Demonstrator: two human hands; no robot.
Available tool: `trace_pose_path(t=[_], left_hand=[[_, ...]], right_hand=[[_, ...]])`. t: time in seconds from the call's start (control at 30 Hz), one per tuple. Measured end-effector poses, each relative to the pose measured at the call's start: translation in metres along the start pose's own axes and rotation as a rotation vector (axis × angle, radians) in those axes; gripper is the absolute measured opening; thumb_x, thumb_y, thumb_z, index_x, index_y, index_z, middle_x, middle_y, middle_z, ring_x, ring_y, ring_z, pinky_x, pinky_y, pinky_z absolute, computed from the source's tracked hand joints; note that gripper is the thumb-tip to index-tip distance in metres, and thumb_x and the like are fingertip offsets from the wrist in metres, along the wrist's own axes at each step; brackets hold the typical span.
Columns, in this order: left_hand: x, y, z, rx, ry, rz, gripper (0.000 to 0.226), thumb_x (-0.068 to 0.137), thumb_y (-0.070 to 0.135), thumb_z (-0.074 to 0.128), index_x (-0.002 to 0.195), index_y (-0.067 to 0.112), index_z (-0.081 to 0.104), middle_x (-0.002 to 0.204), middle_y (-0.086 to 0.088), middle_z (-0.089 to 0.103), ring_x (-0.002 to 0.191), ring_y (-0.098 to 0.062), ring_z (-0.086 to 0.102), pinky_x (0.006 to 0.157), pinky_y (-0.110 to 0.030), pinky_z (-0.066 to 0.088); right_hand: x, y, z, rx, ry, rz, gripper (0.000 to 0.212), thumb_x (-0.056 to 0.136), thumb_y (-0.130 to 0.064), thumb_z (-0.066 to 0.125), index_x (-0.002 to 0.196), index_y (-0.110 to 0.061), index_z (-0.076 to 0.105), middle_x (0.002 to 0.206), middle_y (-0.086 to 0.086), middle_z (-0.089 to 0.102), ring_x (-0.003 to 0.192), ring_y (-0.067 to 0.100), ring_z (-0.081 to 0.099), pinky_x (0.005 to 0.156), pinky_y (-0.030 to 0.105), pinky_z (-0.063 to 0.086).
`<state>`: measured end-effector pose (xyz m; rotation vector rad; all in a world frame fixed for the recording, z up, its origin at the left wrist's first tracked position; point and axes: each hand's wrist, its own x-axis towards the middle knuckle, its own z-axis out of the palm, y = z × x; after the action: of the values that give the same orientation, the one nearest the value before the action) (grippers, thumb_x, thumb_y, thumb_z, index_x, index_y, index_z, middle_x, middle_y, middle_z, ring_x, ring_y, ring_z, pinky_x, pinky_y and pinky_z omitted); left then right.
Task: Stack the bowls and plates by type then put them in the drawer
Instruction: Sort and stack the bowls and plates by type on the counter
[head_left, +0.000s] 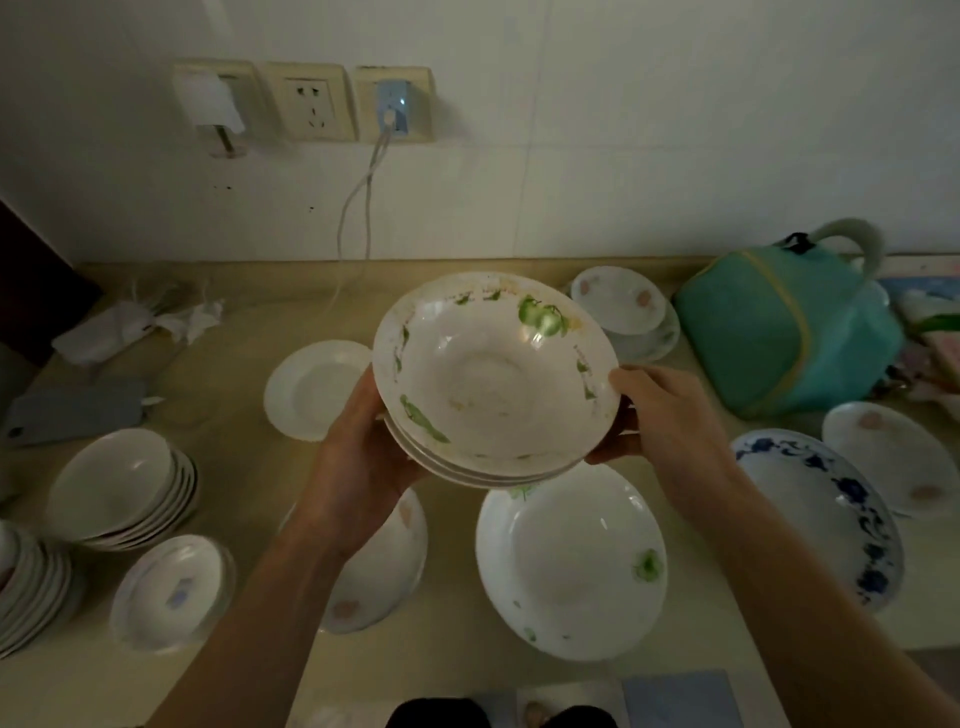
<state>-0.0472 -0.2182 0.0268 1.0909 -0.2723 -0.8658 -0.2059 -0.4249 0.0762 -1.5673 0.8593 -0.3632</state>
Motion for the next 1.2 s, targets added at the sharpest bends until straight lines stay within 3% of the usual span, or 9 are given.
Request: trace_pose_path(t=[0.13,0.27,0.43,0.5,0.57,0.67,0.8,1.13,1.2], left_hand=[[-0.024,-0.03,0.028,0.013,0.005,0.018,0.045,0.106,0.042,0.039,0.14,0.019,0.057,0.136,-0.016,0.062,0.122,-0.034,0.061,0.089,-0.044,0.056],[-0.043,-0.059,0.047,0.03,0.1,-0.013,0.059,0.095,0.057,0.038,0.137,0.024,0.061,0.136,-0.006,0.065,0.13,-0.024,0.058,0.105,-0.046,0.045],[-0.063,-0.091,0.058,0.216,0.169,0.016,0.033,0.094,0.042,0.06,0.119,0.024,0.074,0.123,-0.003,0.073,0.118,-0.018,0.067,0.098,-0.037,0.05],[-0.068,-0.099,0.059,0.296,0.183,-0.016,0.027,0.093,0.03,0.067,0.119,0.023,0.073,0.116,-0.002,0.075,0.108,-0.018,0.071,0.085,-0.03,0.058],[-0.069,-0.102,0.06,0.469,0.242,-0.075,0.019,0.094,0.021,0.067,0.111,0.025,0.073,0.104,0.001,0.078,0.095,-0.014,0.075,0.072,-0.024,0.059],[-0.065,-0.103,0.061,0.752,0.305,-0.155,0.011,0.093,0.022,0.065,0.097,0.027,0.074,0.088,0.006,0.078,0.083,-0.013,0.074,0.07,-0.03,0.058],[-0.058,-0.106,0.064,0.975,0.286,-0.156,0.012,0.094,0.017,0.06,0.093,0.022,0.07,0.087,0.003,0.074,0.08,-0.011,0.069,0.062,-0.026,0.052],[-0.057,-0.13,0.063,0.932,0.384,-0.184,0.015,0.091,0.016,0.057,0.093,0.023,0.07,0.084,0.003,0.074,0.077,-0.012,0.069,0.061,-0.028,0.054],[-0.058,-0.134,0.063,0.909,0.409,-0.162,0.016,0.09,0.015,0.058,0.093,0.023,0.072,0.083,0.003,0.074,0.078,-0.013,0.07,0.063,-0.031,0.055]], right_hand=[[-0.034,0.021,-0.029,-0.029,-0.001,-0.008,0.051,0.102,-0.016,0.043,0.074,-0.042,0.077,0.075,0.001,0.076,0.065,0.02,0.075,0.053,0.029,0.059],[-0.059,0.056,-0.056,-0.023,0.019,0.061,0.039,0.102,-0.013,0.043,0.084,-0.025,0.075,0.078,0.007,0.077,0.068,0.022,0.076,0.054,0.03,0.061],[-0.073,0.094,-0.075,-0.087,0.01,0.132,0.032,0.102,-0.014,0.043,0.09,-0.016,0.073,0.075,0.007,0.076,0.066,0.023,0.076,0.056,0.034,0.062],[-0.075,0.104,-0.076,-0.128,-0.018,0.144,0.031,0.102,-0.015,0.043,0.092,-0.015,0.073,0.075,0.006,0.076,0.067,0.023,0.076,0.059,0.038,0.064],[-0.076,0.113,-0.075,-0.165,-0.044,0.153,0.03,0.103,-0.015,0.044,0.094,-0.014,0.072,0.075,0.007,0.076,0.067,0.022,0.076,0.06,0.041,0.065],[-0.075,0.124,-0.074,-0.195,-0.053,0.167,0.029,0.104,-0.016,0.043,0.097,-0.012,0.072,0.079,0.01,0.077,0.067,0.022,0.076,0.062,0.044,0.065],[-0.073,0.134,-0.074,-0.214,-0.055,0.172,0.029,0.104,-0.013,0.042,0.099,-0.012,0.071,0.081,0.01,0.077,0.067,0.021,0.076,0.061,0.042,0.065],[-0.07,0.149,-0.072,-0.399,-0.041,0.146,0.034,0.106,-0.018,0.038,0.09,-0.009,0.066,0.077,0.008,0.072,0.059,0.014,0.072,0.051,0.025,0.059],[-0.07,0.15,-0.071,-0.475,-0.04,0.132,0.035,0.107,-0.02,0.037,0.089,-0.008,0.065,0.075,0.009,0.071,0.061,0.018,0.072,0.052,0.03,0.06]])
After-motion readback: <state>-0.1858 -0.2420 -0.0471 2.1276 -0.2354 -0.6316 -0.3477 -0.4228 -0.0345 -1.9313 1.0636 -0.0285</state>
